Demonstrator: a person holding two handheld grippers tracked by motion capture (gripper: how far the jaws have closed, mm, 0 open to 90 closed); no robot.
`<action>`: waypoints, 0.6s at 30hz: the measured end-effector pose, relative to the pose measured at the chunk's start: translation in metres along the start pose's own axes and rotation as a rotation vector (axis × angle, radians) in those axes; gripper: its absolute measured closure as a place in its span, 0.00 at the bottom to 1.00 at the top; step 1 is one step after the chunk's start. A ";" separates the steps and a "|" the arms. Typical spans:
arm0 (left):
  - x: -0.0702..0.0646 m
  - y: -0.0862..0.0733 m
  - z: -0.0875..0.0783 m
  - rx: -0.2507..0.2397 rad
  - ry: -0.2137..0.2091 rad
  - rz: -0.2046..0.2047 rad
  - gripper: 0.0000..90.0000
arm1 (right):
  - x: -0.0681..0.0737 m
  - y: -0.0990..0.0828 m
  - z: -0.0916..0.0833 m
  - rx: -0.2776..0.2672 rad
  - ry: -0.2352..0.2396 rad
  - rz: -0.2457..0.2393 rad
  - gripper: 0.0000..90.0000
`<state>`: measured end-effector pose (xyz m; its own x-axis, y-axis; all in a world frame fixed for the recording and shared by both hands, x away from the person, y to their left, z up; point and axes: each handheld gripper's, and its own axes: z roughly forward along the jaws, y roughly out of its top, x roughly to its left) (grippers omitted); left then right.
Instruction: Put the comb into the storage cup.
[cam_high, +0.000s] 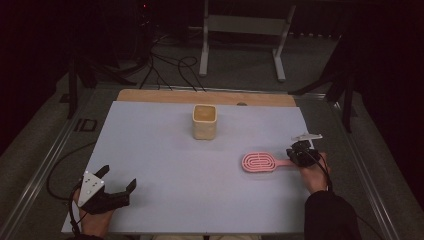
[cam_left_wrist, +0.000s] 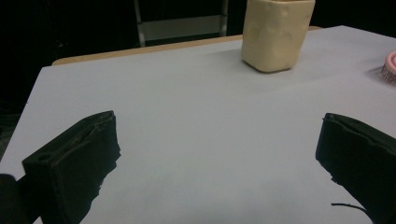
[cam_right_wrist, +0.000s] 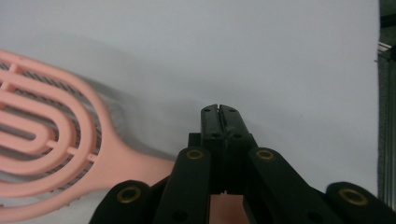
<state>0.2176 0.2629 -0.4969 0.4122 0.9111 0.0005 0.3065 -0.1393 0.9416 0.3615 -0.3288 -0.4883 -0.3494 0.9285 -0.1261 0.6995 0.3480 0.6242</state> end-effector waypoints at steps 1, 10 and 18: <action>0.000 0.000 0.000 0.000 0.000 0.000 0.00 | 0.000 0.000 0.000 0.003 0.001 -0.003 1.00; 0.000 0.000 0.000 0.000 0.000 0.001 0.00 | 0.003 -0.001 0.000 0.018 0.009 -0.031 1.00; 0.000 0.000 0.000 0.000 0.001 0.001 0.00 | 0.003 -0.003 0.001 0.037 0.013 -0.042 1.00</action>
<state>0.2175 0.2627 -0.4969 0.4116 0.9114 0.0022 0.3061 -0.1405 0.9416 0.3587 -0.3274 -0.4910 -0.3864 0.9114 -0.1412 0.7068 0.3910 0.5895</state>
